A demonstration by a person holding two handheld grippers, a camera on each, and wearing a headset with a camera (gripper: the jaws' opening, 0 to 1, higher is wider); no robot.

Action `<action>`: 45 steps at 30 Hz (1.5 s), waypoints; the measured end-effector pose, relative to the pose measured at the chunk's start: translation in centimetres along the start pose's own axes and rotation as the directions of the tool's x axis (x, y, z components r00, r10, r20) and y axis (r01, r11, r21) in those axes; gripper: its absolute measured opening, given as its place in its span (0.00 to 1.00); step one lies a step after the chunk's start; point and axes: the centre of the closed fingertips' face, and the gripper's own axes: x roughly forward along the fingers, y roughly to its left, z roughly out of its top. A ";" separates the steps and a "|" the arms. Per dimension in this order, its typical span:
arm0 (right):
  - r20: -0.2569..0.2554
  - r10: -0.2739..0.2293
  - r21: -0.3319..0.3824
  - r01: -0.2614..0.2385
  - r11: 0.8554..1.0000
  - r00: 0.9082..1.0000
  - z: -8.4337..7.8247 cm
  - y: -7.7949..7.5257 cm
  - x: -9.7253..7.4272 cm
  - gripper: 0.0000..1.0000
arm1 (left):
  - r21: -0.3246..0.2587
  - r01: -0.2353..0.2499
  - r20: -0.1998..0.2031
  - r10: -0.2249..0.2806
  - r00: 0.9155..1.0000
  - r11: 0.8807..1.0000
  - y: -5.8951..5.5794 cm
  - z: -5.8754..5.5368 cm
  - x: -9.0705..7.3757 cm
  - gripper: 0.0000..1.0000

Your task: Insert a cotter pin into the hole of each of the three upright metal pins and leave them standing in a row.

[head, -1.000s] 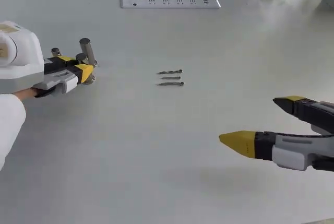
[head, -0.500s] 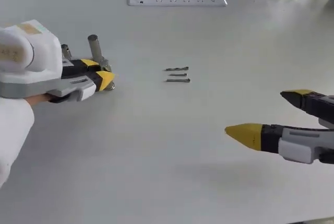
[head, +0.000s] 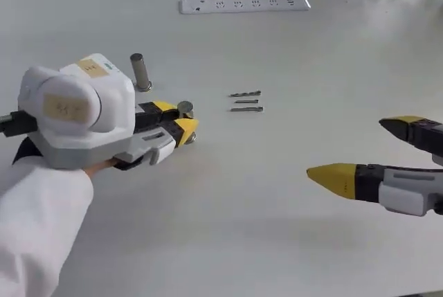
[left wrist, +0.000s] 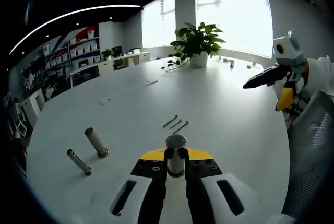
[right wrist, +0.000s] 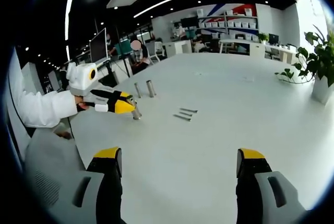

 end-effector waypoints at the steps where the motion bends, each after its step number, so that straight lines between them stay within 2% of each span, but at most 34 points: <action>1: 0.003 0.003 0.000 -0.003 1.000 1.000 0.1 0.0 0.0 0.89 | -0.008 -0.001 0.001 0.001 1.000 1.000 -0.2 0.0 0.0 0.10; 2: 0.005 0.003 0.000 -0.003 1.000 1.000 0.1 0.1 0.0 0.89 | -0.020 -0.005 0.005 0.005 1.000 1.000 -0.4 0.0 0.0 0.10; 3: 0.007 0.004 -0.001 -0.004 1.000 1.000 0.1 0.1 0.0 0.89 | -0.064 -0.018 0.014 0.018 1.000 0.998 -0.5 0.1 0.1 0.10; 10: 0.017 0.015 0.000 -0.015 1.000 1.000 0.4 0.4 0.0 0.89 | -0.107 -0.034 0.024 0.037 0.999 0.994 -1.4 0.0 1.0 0.10; 13: 0.020 0.017 -0.002 -0.017 1.000 1.000 0.4 0.5 -0.1 0.89 | -0.110 -0.026 0.022 0.028 0.999 0.994 -2.0 -0.3 1.4 0.10; 15: 0.024 0.023 0.001 -0.023 1.000 0.999 0.5 0.5 -0.2 0.88 | -0.092 -0.011 0.014 0.013 1.000 0.996 -2.5 -0.5 1.7 0.10; 19: 0.018 0.017 0.006 -0.017 1.000 1.000 0.3 0.2 -0.4 0.88 | -0.086 -0.013 -0.007 0.013 1.000 0.996 -3.1 -1.0 2.2 0.10; 23: 0.025 0.013 0.012 -0.013 1.000 1.000 0.4 0.0 -0.6 0.88 | -0.123 -0.038 -0.009 0.037 0.999 0.992 -2.9 -1.2 2.6 0.10; 26: 0.025 0.011 0.017 -0.011 1.000 1.000 0.3 -0.2 -0.7 0.88 | -0.095 -0.048 -0.020 0.047 0.999 0.994 -2.7 -1.4 2.7 0.10; 32: 0.029 0.013 0.019 -0.013 1.000 0.999 0.3 -0.1 -0.6 0.87 | -0.093 -0.050 -0.020 0.048 0.999 0.994 -2.7 -1.5 2.9 0.11; 34: 0.032 0.017 0.015 -0.017 1.000 0.999 0.5 0.1 -0.5 0.87 | -0.109 -0.069 -0.026 0.066 0.997 0.992 -2.5 -1.6 3.0 0.11; 37: 0.033 0.021 0.011 -0.021 1.000 0.999 0.5 0.2 -0.4 0.87 | -0.095 -0.070 -0.017 0.069 0.998 0.993 -2.4 -1.6 3.1 0.11; 42: 0.024 0.028 0.016 -0.029 0.999 0.999 0.2 0.4 -0.3 0.86 | -0.104 -0.078 -0.018 0.077 0.997 0.992 -2.5 -1.8 3.0 0.11; 45: 0.026 0.027 0.018 -0.027 0.999 0.999 0.1 0.4 -0.3 0.86 | -0.111 -0.084 -0.005 0.084 0.996 0.990 -2.7 -1.8 2.9 0.11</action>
